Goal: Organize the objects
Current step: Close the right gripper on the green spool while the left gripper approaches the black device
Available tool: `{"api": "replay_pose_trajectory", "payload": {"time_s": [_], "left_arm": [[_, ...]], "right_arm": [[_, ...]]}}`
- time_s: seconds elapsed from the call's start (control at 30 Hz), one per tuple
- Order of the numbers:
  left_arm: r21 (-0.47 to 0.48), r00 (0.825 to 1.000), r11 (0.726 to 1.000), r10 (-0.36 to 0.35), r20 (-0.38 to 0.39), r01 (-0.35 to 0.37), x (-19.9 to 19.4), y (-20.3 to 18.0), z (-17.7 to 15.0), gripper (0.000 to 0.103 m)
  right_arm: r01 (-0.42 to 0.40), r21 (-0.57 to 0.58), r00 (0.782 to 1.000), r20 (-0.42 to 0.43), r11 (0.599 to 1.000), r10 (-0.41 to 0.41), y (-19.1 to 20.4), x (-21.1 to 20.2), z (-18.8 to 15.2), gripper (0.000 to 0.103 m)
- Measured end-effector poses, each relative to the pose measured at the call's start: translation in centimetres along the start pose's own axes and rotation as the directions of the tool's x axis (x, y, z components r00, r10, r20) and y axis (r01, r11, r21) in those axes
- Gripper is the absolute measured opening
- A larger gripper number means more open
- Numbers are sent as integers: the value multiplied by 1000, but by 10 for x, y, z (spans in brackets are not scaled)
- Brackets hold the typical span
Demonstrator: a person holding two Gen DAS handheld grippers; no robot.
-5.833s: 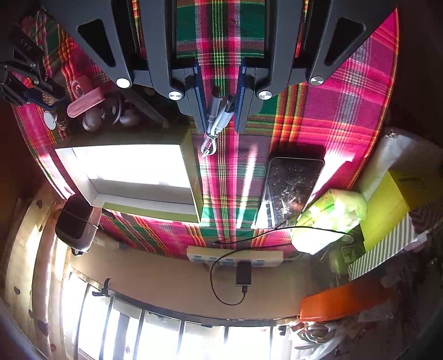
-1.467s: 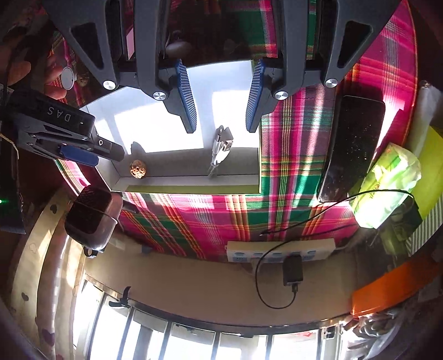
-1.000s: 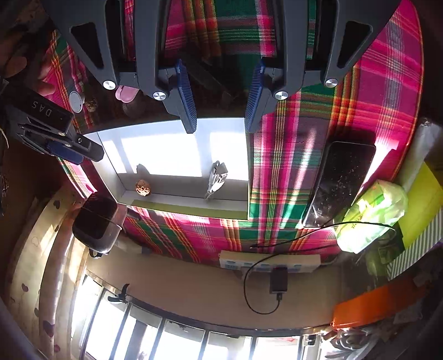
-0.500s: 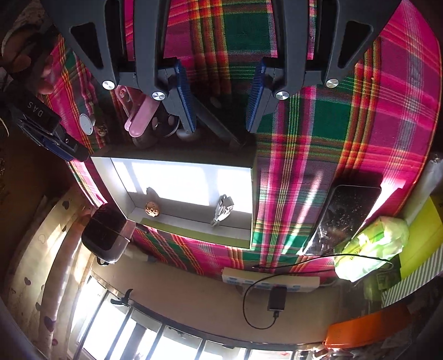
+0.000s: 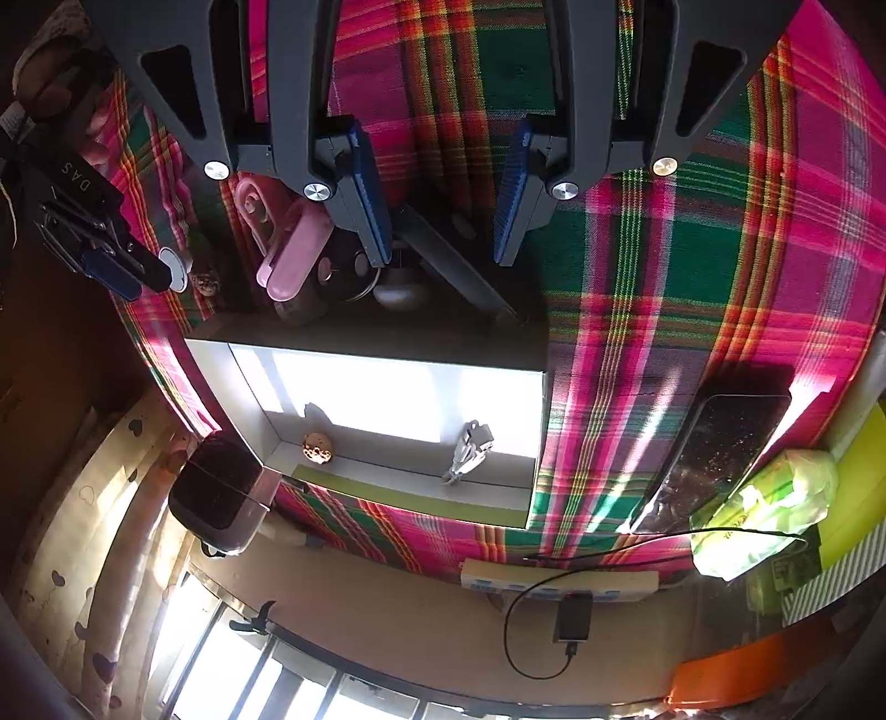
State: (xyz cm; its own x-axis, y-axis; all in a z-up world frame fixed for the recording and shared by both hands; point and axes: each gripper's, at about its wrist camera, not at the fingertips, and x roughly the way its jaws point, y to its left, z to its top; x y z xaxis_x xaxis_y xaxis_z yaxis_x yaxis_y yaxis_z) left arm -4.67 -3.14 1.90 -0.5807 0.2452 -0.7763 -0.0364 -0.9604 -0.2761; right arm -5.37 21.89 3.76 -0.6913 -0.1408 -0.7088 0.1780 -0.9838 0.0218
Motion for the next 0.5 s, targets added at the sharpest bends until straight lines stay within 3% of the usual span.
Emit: {"api": "replay_pose_trajectory", "payload": {"time_s": [0.5], "left_arm": [[6, 1000, 1000, 13, -6, -13, 1, 7, 0, 42]], "right_arm": [[-15, -48, 999, -34, 999, 13, 5, 7, -11, 60]]}}
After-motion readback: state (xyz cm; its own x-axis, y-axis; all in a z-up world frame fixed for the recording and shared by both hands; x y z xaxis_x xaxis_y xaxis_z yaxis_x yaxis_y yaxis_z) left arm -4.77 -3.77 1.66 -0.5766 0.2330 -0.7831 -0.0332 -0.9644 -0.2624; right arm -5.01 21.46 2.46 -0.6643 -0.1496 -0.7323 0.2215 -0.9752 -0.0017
